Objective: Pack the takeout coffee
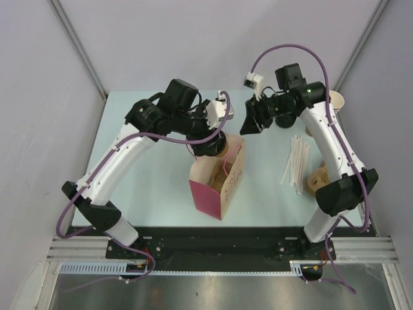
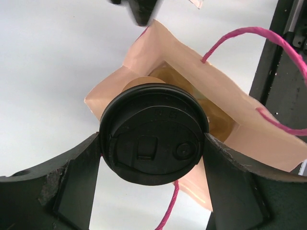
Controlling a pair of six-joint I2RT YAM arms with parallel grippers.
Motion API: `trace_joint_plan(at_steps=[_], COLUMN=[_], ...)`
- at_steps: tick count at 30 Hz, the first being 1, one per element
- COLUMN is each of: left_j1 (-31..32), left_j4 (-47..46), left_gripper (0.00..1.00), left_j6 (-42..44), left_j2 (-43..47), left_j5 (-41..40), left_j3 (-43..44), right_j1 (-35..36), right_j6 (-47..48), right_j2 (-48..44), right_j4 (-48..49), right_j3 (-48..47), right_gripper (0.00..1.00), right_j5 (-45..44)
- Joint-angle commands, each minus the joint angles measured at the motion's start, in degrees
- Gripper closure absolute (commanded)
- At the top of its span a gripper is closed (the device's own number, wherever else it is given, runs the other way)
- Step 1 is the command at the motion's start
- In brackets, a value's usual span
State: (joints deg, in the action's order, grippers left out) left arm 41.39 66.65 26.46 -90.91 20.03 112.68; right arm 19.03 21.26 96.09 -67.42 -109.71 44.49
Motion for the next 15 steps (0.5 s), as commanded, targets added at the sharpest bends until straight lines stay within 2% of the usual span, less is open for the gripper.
trace_joint_plan(at_steps=[1,4,7,10,15], left_j1=[0.36,0.62,1.06,1.68,1.86], left_j4=[-0.74,-0.30,-0.03,0.67,0.23], left_gripper=[0.74,0.74,0.74,0.75,0.75], left_j6=[2.02,2.02,1.58,0.97,-0.27], left_j2=[1.97,1.88,1.53,1.62,3.20], left_j5=[3.00,3.43,3.61,3.79,4.40], left_j3=[-0.53,-0.54,-0.45,-1.06,-5.01], right_j1=[-1.62,-1.01,1.88,5.49,9.44], right_j6=[-0.43,1.67,6.15,10.46,13.46], right_j2=[4.53,6.56,7.79,7.53,6.30], right_j4=[0.19,-1.22,-4.72,-7.19,-5.36], right_j3=[-10.60,-14.38,-15.88,-14.49,-9.12], right_gripper=[0.45,0.36,0.33,0.31,0.34], right_j5=[0.51,0.42,-0.72,-3.08,-8.97])
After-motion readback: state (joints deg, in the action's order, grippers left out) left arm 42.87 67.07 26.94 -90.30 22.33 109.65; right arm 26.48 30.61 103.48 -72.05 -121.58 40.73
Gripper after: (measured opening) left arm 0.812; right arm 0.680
